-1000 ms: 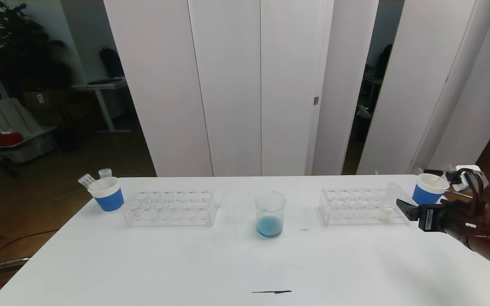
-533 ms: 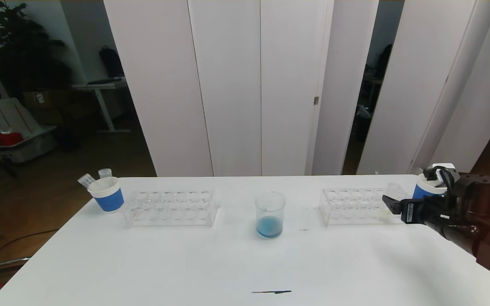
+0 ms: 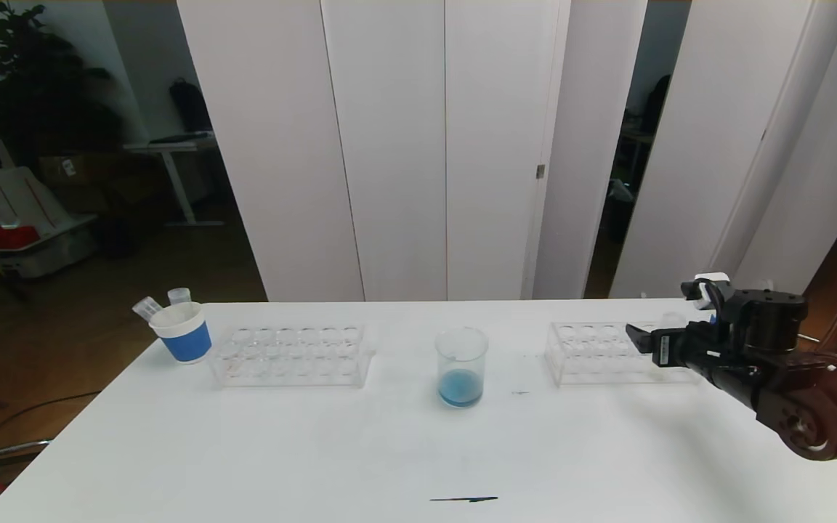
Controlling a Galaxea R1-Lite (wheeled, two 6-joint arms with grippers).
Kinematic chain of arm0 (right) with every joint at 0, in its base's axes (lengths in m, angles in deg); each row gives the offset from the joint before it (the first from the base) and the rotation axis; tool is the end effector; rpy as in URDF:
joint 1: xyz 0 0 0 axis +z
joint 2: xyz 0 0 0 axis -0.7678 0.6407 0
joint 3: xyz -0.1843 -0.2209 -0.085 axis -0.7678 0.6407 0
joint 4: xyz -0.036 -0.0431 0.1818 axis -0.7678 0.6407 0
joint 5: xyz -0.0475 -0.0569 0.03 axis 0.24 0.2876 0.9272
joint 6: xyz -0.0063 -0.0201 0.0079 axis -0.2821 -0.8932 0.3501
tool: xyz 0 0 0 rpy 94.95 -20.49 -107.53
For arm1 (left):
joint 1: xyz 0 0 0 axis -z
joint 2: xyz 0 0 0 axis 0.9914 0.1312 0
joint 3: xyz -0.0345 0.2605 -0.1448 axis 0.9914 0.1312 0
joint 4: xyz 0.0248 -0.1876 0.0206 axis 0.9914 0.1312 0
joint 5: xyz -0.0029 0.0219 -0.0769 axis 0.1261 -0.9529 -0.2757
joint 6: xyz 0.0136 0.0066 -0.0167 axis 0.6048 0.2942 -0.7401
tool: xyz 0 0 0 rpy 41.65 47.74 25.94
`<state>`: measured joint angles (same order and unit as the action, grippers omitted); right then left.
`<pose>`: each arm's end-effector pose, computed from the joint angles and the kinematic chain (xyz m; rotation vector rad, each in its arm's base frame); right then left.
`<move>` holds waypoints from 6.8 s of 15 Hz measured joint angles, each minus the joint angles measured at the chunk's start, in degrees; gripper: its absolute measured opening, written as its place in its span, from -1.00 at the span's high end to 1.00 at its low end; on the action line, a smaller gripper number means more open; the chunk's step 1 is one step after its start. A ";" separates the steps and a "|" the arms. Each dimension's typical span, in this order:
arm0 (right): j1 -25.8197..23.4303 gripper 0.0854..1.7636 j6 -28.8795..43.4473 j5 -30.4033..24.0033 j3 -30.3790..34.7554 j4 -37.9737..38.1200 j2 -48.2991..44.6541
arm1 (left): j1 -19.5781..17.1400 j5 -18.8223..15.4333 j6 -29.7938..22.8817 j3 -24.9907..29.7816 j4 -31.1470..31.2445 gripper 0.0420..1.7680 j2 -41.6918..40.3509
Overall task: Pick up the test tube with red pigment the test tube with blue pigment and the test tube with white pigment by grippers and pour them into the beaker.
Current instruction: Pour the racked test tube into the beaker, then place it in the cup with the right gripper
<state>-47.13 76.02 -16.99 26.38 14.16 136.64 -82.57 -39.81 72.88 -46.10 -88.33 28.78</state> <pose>0.3539 0.0172 0.0681 -0.0348 0.3342 -0.0117 -0.0230 -0.0002 0.0750 0.0057 0.0062 -0.0009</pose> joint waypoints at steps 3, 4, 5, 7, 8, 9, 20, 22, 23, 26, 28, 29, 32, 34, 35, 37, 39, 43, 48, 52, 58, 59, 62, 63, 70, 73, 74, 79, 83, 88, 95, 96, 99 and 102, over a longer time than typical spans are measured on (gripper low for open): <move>0.35 -0.99 -0.35 0.00 -1.28 -0.06 1.85 | -0.02 -0.02 0.00 0.00 0.00 -0.97 0.00; 0.39 -0.99 -0.33 0.00 -1.80 -0.06 2.29 | -0.02 -0.02 0.02 0.00 -0.01 -0.97 0.00; 0.41 -0.99 -0.35 -0.02 -2.21 -0.04 2.58 | 0.00 -0.02 0.02 0.00 0.00 -0.97 0.00; 0.45 -0.99 -0.35 0.00 -2.82 -0.04 2.93 | 0.00 -0.02 0.02 0.00 0.00 -0.97 0.00; 0.45 -0.99 -0.41 0.00 -3.07 0.00 3.11 | 0.00 -0.02 0.00 0.00 -0.01 -0.97 0.00; 0.48 -0.99 -0.51 -0.02 -3.28 -0.04 3.28 | 0.00 0.00 0.00 0.00 0.00 -0.97 0.00; 0.39 0.39 0.12 -0.22 -4.08 0.02 4.58 | 0.00 0.00 0.00 0.00 0.00 -0.97 0.00; 0.39 0.39 0.17 -0.35 -4.19 0.05 4.61 | -0.02 -0.02 0.00 0.00 0.00 -0.97 0.00; 0.41 0.39 0.20 -0.35 -4.23 0.18 4.49 | 0.00 0.00 0.00 0.00 -0.01 -0.97 0.00; 0.39 0.39 0.61 -0.48 -4.47 0.85 3.36 | 0.00 -0.02 0.00 0.00 -0.01 -0.97 0.00; 0.39 0.39 0.99 -0.72 -4.69 0.74 1.73 | 0.00 -0.02 0.00 0.00 0.00 -0.97 0.00; 0.39 0.39 1.04 -0.80 -4.69 0.93 0.77 | 0.00 -0.02 0.02 0.00 -0.01 -0.97 0.00; 0.35 0.39 1.07 -0.85 -4.53 3.02 -2.65 | 0.00 -0.02 0.02 0.00 0.00 -0.97 0.00; 0.45 0.39 1.15 -1.10 -5.33 5.45 -4.99 | -0.05 -0.02 0.02 0.00 -0.01 -0.97 0.00; 0.45 0.39 1.15 -1.13 -6.27 6.83 -5.79 | -0.02 0.00 0.02 0.00 -0.01 -0.97 0.00; 0.33 0.39 1.15 -2.12 -10.31 11.35 -7.44 | -0.02 0.00 0.02 0.00 -0.01 -0.97 0.00; 0.26 0.38 1.07 -4.32 -16.60 17.77 -8.41 | 0.01 -0.02 0.02 0.00 0.00 -0.97 0.00; 0.35 0.39 0.80 -14.19 -32.62 33.62 -8.72 | 0.00 -0.02 0.02 0.00 -0.01 -0.97 0.00; 3.58 0.39 -2.45 -25.19 -51.05 45.58 -4.94 | -0.02 -0.02 0.02 0.00 0.00 -0.97 0.00; 7.42 0.39 -8.09 -31.16 -54.22 46.03 -1.49 | -0.02 -0.02 0.02 0.00 0.00 -0.97 0.00; 10.90 0.39 -14.58 -31.63 -52.63 36.66 1.11 | 0.00 -0.02 0.00 0.00 0.00 -0.97 0.00; 11.74 0.39 -15.15 -31.61 -51.61 34.08 1.52 | 0.00 -0.02 0.00 0.00 -0.01 -0.97 0.00; 13.68 0.39 -19.70 -31.79 -47.25 28.31 2.79 | 0.00 -0.02 0.00 0.00 -0.01 -0.97 0.00; 14.09 0.39 -22.08 -31.88 -45.74 27.59 3.06 | 0.00 -0.02 0.00 0.00 0.00 -0.97 0.00; 16.68 0.39 -31.63 -32.27 -40.80 16.53 4.50 | 0.00 -0.02 0.02 0.00 -0.01 -0.97 0.00; 17.94 0.38 -35.13 -32.23 -38.33 13.31 5.18 | 0.00 -0.02 0.02 0.00 -0.01 -0.97 0.00; 18.16 0.38 -37.73 -32.34 -37.96 12.42 5.57 | 0.00 0.00 0.02 0.00 -0.01 -0.97 0.00; 18.86 0.39 -48.57 -33.15 -38.02 11.79 7.47 | 0.00 0.00 0.00 0.00 -0.01 -0.97 0.00; 19.27 0.39 -56.61 -35.83 -40.52 11.72 9.48 | -0.02 -0.02 0.00 0.00 -0.01 -0.97 0.00; 19.87 0.39 -63.53 -37.89 -41.79 11.79 10.89 | 0.00 -0.02 0.02 0.00 0.00 -0.97 0.00; 20.41 0.39 -75.19 -39.02 -42.12 8.16 12.96 | -0.02 -0.02 0.02 0.00 -0.01 -0.97 0.00; 20.41 0.39 -76.33 -38.99 -42.13 8.05 13.12 | -0.02 -0.05 0.02 0.00 -0.01 -0.97 0.00; 20.32 0.39 -79.54 -38.72 -42.35 7.38 13.59 | -0.02 0.00 0.00 0.00 -0.01 -0.97 0.00; 20.30 0.39 -82.47 -38.69 -43.91 6.52 14.08 | -0.02 -0.02 0.00 0.00 -0.01 -0.97 0.00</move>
<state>-26.83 -6.45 -55.68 -17.53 20.68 150.72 -82.59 -39.84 72.88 -46.10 -88.34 28.78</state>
